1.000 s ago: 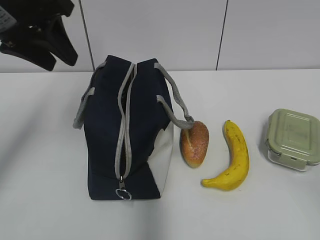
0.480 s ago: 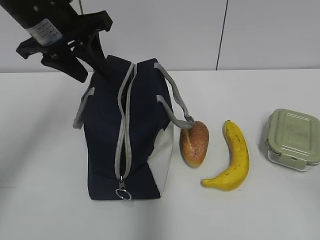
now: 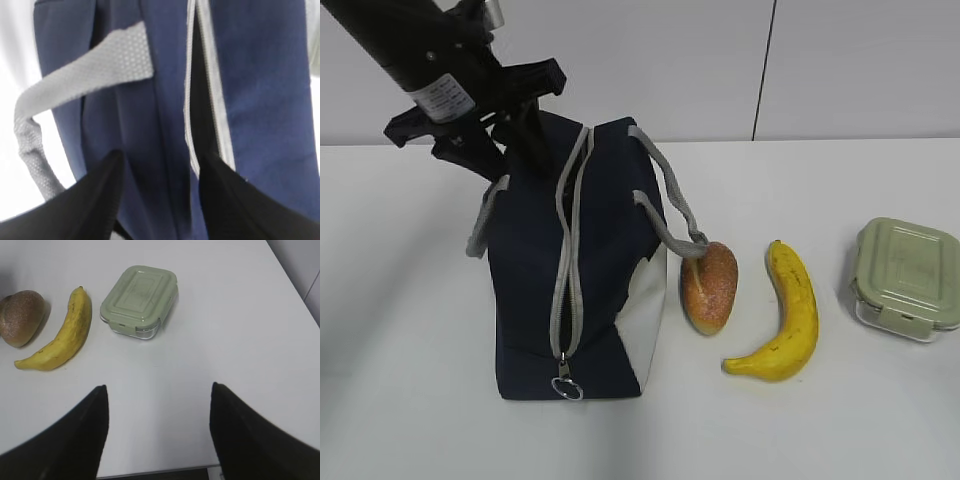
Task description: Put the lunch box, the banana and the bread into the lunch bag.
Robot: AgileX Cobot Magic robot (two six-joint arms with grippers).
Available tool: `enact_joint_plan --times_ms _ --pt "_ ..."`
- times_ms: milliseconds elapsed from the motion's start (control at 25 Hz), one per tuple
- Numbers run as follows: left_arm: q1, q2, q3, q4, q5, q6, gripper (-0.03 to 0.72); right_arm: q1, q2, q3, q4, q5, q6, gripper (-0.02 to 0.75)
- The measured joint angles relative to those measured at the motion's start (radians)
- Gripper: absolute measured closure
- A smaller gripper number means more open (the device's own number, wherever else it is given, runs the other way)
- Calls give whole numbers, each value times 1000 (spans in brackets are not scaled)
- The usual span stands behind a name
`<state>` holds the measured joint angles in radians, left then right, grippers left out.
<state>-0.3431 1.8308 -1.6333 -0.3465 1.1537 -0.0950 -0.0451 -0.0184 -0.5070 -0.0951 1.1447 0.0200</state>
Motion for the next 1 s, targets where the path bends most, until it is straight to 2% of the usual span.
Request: enact_joint_plan --times_ms 120,360,1000 --pt "-1 0 0 0 -22 0 412 0 0 0 0 0 0 266" --pt "-2 0 0 0 -23 0 671 0 0 0 0 0 0 266" --pt "-2 0 0 0 -22 -1 690 0 0 0 0 -2 0 266"
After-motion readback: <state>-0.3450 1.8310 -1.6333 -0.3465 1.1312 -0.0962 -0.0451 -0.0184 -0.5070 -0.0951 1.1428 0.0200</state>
